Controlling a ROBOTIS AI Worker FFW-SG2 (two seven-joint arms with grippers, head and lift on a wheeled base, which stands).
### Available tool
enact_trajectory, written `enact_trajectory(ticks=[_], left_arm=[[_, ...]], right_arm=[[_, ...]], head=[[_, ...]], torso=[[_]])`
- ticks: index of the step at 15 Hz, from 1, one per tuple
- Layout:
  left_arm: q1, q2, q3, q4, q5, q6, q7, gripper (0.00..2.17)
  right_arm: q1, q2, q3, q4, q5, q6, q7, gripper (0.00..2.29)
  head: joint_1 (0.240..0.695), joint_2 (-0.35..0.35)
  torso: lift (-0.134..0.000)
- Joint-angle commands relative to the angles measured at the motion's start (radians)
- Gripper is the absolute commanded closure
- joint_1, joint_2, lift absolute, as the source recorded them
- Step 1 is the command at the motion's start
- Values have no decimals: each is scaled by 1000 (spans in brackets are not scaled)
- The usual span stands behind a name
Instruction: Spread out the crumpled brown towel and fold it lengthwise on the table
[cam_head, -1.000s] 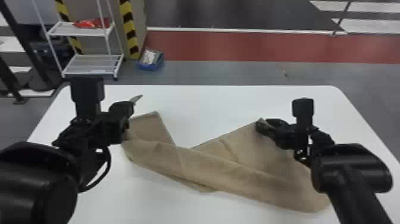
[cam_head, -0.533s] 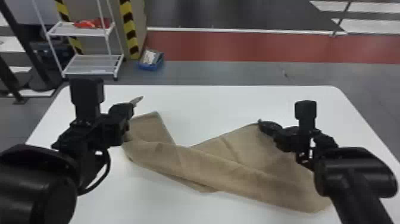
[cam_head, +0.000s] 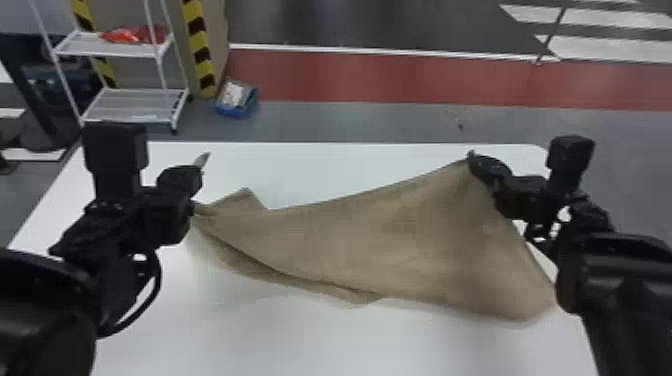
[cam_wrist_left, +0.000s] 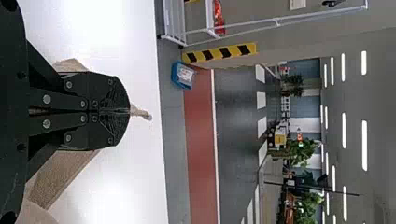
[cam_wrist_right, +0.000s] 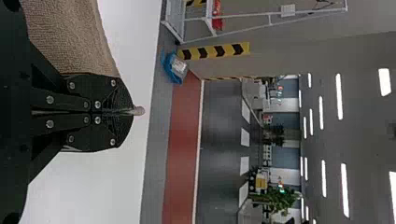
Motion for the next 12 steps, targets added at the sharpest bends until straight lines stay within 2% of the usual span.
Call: enact_trajectory(ticks=[1, 2, 4, 5, 6, 7, 10, 12], left_arm=[[23, 3, -2, -13, -9, 7, 0, 1362], [36, 9, -5, -27, -25, 25, 0, 1362], [52, 10, -30, -28, -51, 28, -2, 1298], [56, 9, -45, -27, -60, 25, -18, 869], [58, 9, -58, -25, -71, 25, -31, 265], [58, 9, -71, -21, -88, 25, -32, 70], [56, 14, -71, -10, -101, 25, -32, 70], [41, 14, -73, 16, -106, 13, -35, 70]], right_arm=[[-6, -18, -71, -4, -41, -1, -2, 1656], [3, -20, -103, -4, -50, -7, -2, 1656], [36, -36, -112, -3, -47, -16, -2, 1656], [60, -36, -111, -3, -46, -37, -2, 1656], [76, -36, -115, 3, -38, -44, -2, 1656], [79, -36, -135, 22, -32, -44, -2, 1656], [88, -70, -184, 74, -40, -44, -2, 1656], [91, -79, -218, 94, -41, -40, -2, 1656]], head=[[682, -107], [675, -122], [674, -148], [684, -171], [693, -182], [695, -193], [695, -238], [695, -259]], torso=[[-124], [-124], [-124], [-124], [-124], [-124], [-124], [-124]])
